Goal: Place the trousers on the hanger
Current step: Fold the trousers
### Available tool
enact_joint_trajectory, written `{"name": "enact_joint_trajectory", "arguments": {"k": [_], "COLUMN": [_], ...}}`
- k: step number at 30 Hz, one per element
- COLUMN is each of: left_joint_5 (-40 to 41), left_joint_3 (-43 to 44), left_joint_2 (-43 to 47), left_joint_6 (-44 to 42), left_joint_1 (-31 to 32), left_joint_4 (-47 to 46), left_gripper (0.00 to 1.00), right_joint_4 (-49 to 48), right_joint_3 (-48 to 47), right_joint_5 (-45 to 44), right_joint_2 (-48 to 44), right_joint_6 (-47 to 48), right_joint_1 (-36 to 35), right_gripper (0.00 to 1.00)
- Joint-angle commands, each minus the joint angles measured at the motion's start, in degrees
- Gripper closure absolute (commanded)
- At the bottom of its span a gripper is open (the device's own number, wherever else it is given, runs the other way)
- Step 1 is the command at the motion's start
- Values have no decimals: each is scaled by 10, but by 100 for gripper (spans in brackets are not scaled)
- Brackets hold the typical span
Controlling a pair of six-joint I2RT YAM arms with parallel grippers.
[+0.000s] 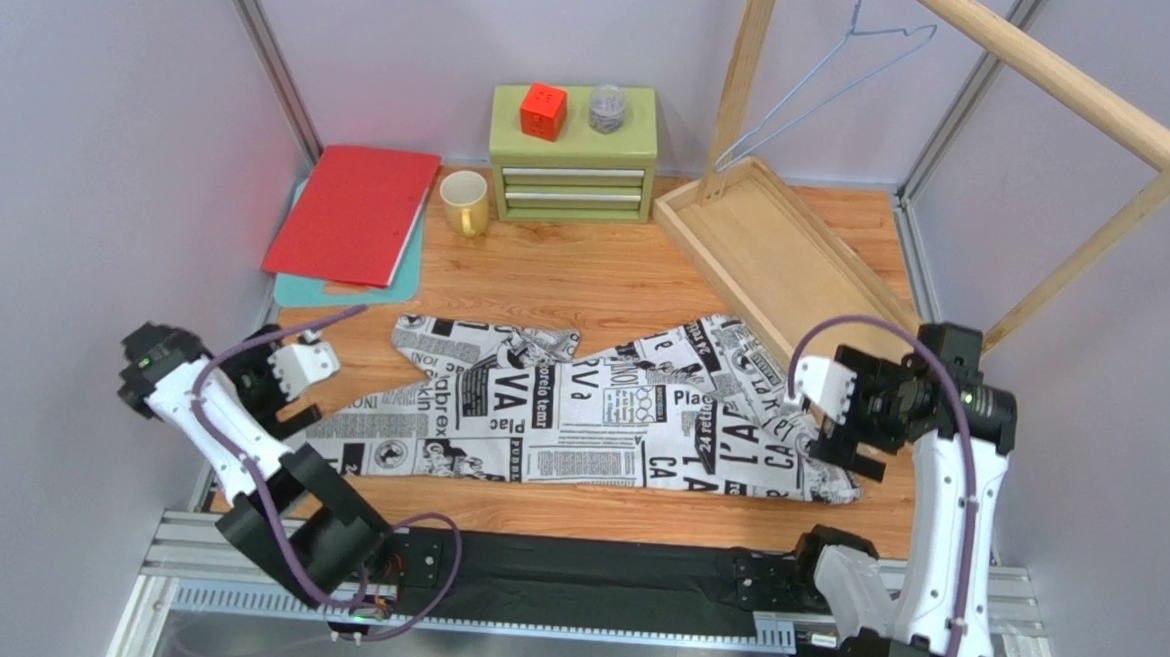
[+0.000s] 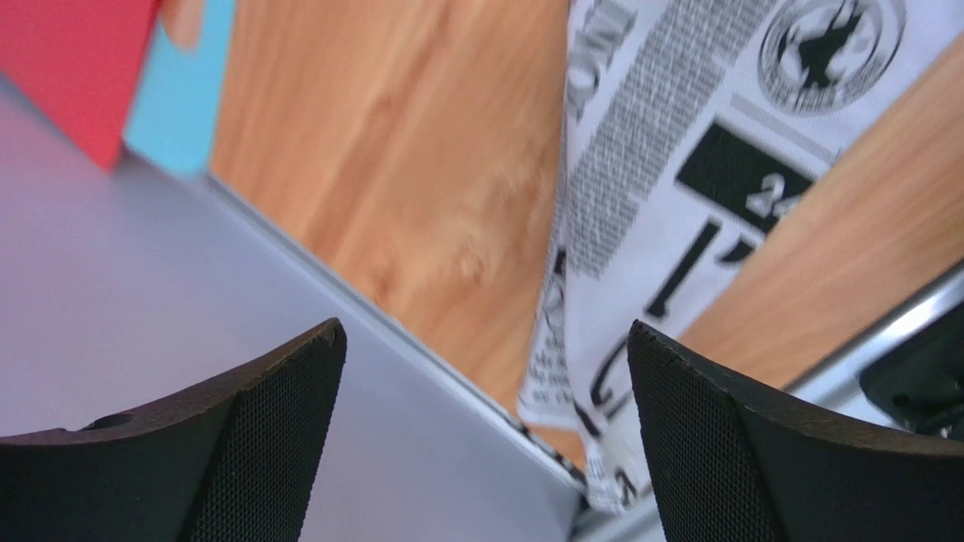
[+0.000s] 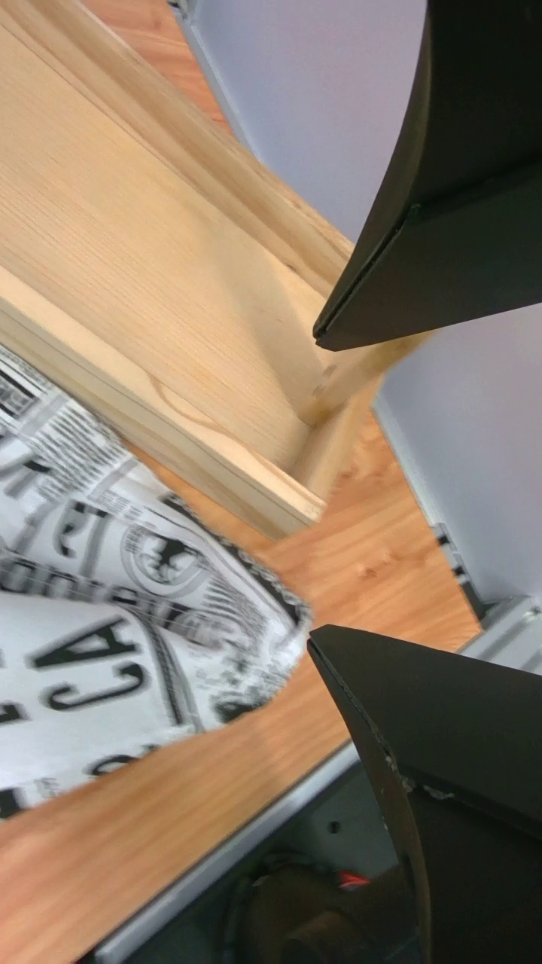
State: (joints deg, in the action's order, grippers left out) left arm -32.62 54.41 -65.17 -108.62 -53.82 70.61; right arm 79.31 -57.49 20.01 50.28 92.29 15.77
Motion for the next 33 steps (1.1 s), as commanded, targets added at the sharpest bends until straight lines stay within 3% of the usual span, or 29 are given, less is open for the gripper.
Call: {"name": "enact_joint_trajectory", "arguments": {"k": [1, 2, 4, 5, 7, 9, 13, 18, 22, 26, 28, 29, 30, 32, 33], "left_joint_5": [-37, -25, 27, 49, 52, 94, 131, 201, 235, 250, 257, 267, 274, 267, 257], "left_joint_3": [9, 17, 63, 86, 149, 153, 120, 84, 31, -38, -54, -60, -56, -24, -5], "left_joint_2": [-4, -19, -89, -118, -187, -218, -215, -237, -240, -242, -244, -246, -249, -243, -224], "left_joint_6": [231, 277, 390, 403, 391, 381, 331, 326, 308, 305, 306, 311, 313, 320, 323], "left_joint_1": [155, 215, 264, 291, 295, 295, 253, 182, 138, 132, 133, 132, 133, 131, 130], "left_joint_4": [-88, -109, -141, -124, -42, -15, 15, -25, -62, -91, -106, -114, -119, -115, -110], "left_gripper": [3, 4, 6, 8, 9, 9, 13, 22, 12, 14, 24, 35, 57, 77, 98], "right_joint_4": [34, 18, -35, -49, -60, -64, -76, -153, -174, -173, -172, -173, -175, -179, -179], "right_joint_3": [-81, -89, -101, -104, -116, -109, -39, 93, 132, 119, 116, 116, 118, 119, 117], "right_joint_5": [66, 51, 32, 8, -2, -12, -61, -130, -159, -158, -164, -166, -167, -170, -170], "right_joint_2": [95, 132, 172, 211, 244, 285, 313, 295, 293, 293, 293, 293, 293, 299, 300], "right_joint_6": [-204, -248, -346, -365, -403, -411, -408, -387, -383, -393, -392, -390, -389, -389, -389], "right_joint_1": [-63, -109, -149, -189, -209, -224, -252, -268, -268, -268, -268, -268, -268, -268, -268], "right_gripper": [4, 12, 18, 29, 33, 34, 46, 51, 52, 52, 52, 52, 52, 52, 52]}}
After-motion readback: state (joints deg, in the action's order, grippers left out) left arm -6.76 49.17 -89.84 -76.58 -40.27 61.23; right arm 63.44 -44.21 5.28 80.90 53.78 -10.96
